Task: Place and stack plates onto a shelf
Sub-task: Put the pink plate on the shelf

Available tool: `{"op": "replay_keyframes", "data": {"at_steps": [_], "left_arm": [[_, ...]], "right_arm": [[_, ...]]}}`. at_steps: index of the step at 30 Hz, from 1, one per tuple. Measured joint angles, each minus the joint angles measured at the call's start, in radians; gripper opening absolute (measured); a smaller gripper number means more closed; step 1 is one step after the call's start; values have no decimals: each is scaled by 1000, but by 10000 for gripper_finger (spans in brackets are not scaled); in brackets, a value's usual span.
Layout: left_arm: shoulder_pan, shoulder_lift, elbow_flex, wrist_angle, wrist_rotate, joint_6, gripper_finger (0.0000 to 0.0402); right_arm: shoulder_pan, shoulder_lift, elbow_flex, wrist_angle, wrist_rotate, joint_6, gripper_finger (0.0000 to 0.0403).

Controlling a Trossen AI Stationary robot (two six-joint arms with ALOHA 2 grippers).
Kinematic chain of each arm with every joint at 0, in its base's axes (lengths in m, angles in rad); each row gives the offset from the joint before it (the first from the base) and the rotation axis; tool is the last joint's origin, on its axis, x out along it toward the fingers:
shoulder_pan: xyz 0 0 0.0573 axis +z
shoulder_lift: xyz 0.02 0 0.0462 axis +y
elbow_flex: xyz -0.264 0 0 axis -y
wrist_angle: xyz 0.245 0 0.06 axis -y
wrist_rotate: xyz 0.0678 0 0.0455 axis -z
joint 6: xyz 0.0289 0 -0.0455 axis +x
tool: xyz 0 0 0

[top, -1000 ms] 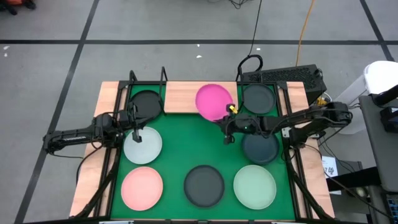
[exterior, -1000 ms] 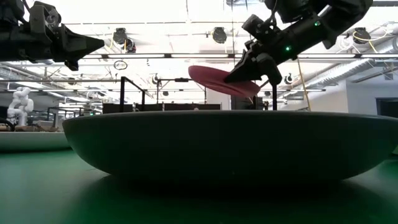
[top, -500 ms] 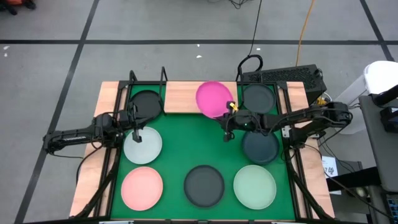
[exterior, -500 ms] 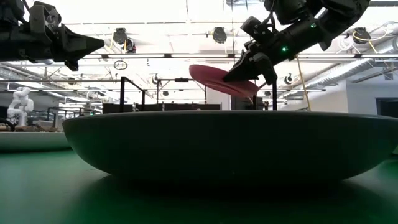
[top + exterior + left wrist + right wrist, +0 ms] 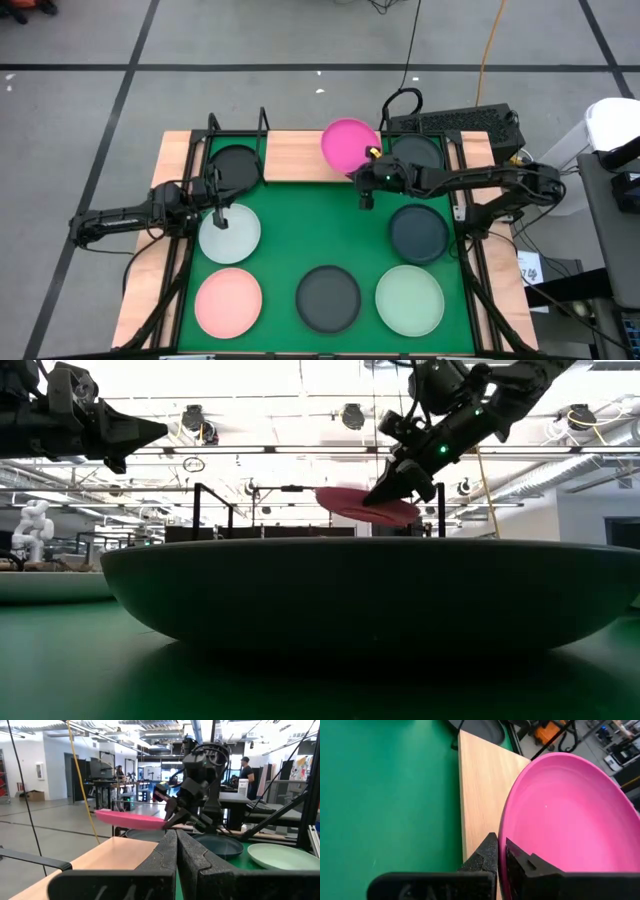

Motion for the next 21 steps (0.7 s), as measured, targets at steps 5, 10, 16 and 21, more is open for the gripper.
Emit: {"op": "replay_keyframes", "data": {"at_steps": [5,10,16,21], "left_arm": [[0,0,0,0,0,0,1],[0,0,0,0,0,0,1],[0,0,0,0,0,0,1],[0,0,0,0,0,0,1]], "right_arm": [[-34,91,0,71,-27,-21,0],[-56,168,0,73,-26,-23,0],[-76,189,0,75,3,-13,1],[-81,189,0,78,0,0,3]]}}
